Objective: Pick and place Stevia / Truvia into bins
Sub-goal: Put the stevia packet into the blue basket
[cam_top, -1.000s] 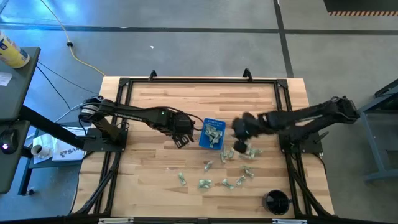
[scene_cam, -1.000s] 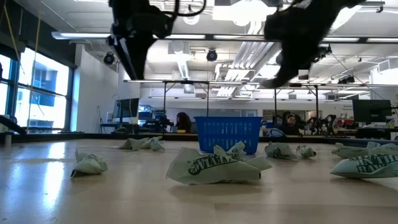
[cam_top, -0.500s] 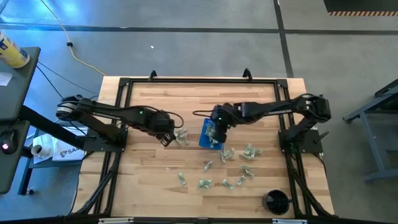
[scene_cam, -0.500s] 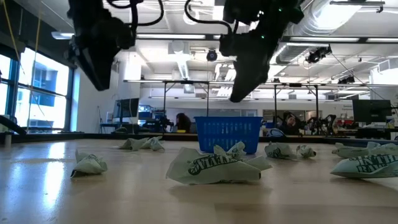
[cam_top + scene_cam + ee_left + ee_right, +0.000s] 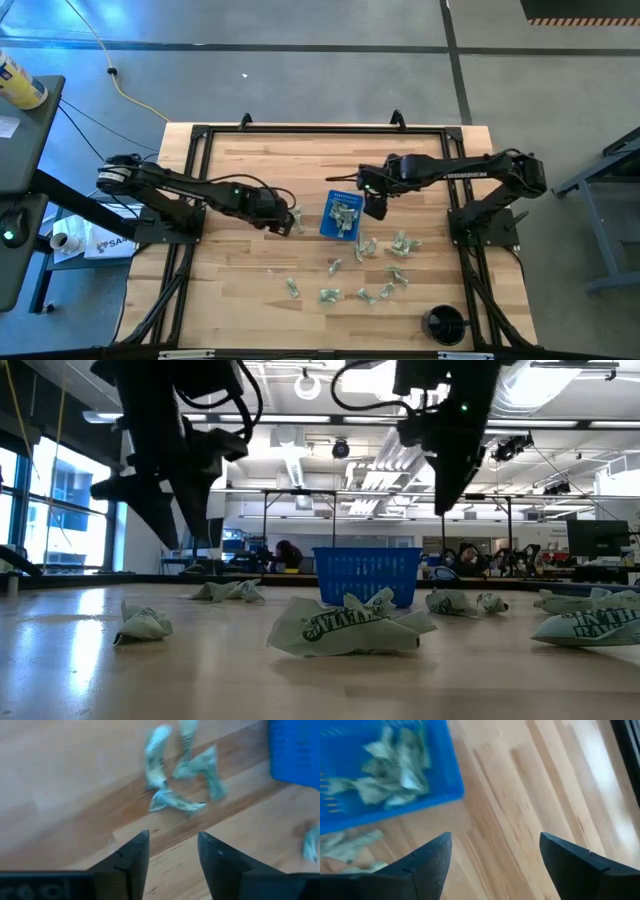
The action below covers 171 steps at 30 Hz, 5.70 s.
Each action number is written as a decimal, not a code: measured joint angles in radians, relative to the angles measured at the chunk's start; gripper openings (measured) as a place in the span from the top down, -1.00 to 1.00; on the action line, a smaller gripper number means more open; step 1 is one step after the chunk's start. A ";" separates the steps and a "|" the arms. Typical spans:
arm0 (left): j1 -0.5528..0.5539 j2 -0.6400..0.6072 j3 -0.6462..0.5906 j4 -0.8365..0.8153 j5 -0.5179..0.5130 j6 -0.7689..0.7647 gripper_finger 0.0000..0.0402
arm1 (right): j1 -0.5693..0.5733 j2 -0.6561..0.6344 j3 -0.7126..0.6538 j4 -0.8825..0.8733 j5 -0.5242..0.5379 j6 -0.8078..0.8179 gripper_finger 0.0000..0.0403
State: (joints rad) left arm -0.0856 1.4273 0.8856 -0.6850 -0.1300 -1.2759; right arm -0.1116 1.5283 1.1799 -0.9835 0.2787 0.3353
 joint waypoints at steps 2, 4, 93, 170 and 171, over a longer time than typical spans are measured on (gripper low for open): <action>0.000 0.026 0.000 0.031 0.000 -0.027 -0.10 | 0.000 -0.016 -0.027 0.001 0.004 0.025 -0.45; -0.002 0.050 0.000 0.078 -0.001 0.083 -0.15 | 0.001 -0.025 -0.054 0.006 -0.004 0.028 -0.46; 0.267 0.316 0.334 -0.309 0.165 0.970 -0.03 | 0.009 -0.410 -0.345 0.107 -0.045 -0.032 -0.46; 0.170 0.371 0.674 -0.202 0.121 1.062 -0.15 | 0.376 -0.383 -0.538 0.018 -0.316 0.037 -0.46; 0.170 0.359 0.673 -0.224 0.117 1.062 -0.12 | 0.387 -0.383 -0.554 0.045 -0.314 0.060 -0.46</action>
State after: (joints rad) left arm 0.0845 1.7858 1.5590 -0.9095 -0.0128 -0.2142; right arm 0.2756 1.1458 0.6263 -0.9380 -0.0356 0.3948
